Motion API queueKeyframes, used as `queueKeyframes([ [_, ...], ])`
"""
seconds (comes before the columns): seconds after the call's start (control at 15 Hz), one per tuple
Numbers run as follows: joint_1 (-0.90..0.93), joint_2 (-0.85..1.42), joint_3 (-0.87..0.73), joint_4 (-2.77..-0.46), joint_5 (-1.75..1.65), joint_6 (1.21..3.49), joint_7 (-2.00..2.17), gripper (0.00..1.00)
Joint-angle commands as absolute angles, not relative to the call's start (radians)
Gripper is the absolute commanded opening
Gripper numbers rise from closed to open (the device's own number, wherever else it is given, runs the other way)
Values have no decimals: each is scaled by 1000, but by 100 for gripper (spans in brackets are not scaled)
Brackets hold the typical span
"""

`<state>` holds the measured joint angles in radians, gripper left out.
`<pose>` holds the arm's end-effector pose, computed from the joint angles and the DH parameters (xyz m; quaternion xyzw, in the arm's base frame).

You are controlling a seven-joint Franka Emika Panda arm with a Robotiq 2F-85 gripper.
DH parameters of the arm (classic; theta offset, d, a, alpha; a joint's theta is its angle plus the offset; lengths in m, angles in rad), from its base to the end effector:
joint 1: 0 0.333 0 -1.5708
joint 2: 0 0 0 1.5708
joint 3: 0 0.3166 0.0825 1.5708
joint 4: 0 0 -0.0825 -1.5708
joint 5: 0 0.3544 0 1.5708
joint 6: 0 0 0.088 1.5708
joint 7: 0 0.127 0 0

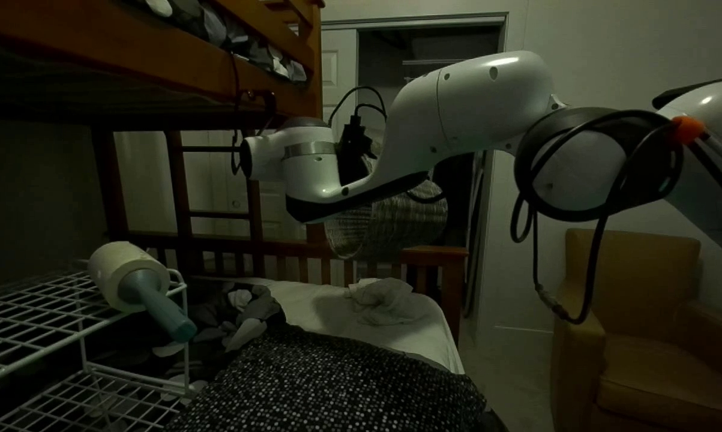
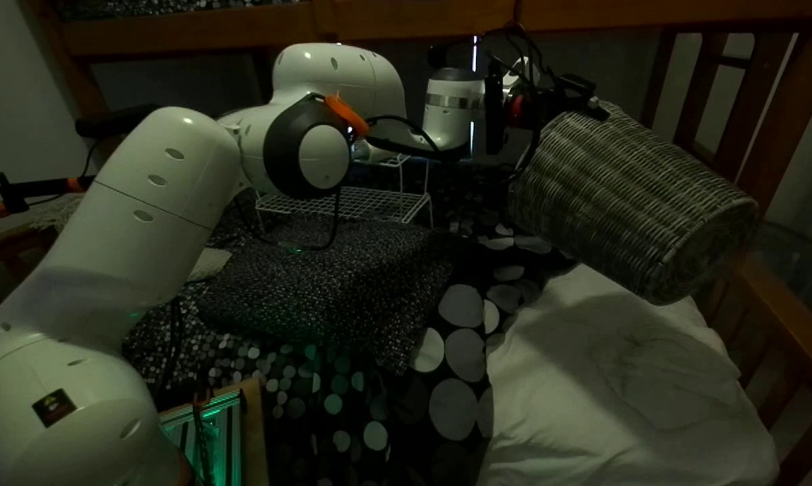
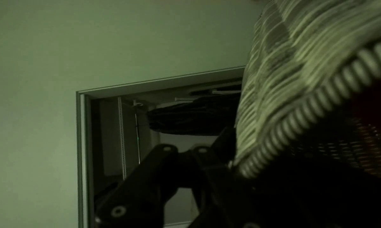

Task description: Pick up the basket and pour all the contents onto the bed, put the basket back on the bed

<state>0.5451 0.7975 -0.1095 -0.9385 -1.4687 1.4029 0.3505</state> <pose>0.6897 0.2077 0.5059 0.7046 0.0349 0.1663 0.6890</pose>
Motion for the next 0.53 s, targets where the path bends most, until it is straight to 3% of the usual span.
queueKeyframes([
  [0.0, 541, 857, -127, -848, -1604, 1347, 201, 3],
  [0.47, 480, 922, -145, -795, -1713, 1398, -36, 3],
])
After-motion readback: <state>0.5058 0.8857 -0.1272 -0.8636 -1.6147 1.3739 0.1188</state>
